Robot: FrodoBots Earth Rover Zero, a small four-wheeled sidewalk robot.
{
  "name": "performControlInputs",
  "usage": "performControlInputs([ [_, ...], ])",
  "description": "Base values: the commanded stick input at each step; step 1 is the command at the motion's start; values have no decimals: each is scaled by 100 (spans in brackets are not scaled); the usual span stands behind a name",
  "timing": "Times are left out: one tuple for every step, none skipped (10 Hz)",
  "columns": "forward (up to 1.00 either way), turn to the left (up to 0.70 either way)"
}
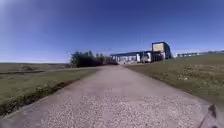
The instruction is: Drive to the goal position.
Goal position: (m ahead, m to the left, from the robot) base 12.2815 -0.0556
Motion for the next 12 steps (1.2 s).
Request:
performControlInputs([
  [100, 0],
  [100, 0],
  [100, 0],
  [100, 0],
  [100, 0],
  [100, 0],
  [100, 0],
  [100, 0],
  [100, 0],
  [100, 0],
  [100, 0],
  [100, 0],
])
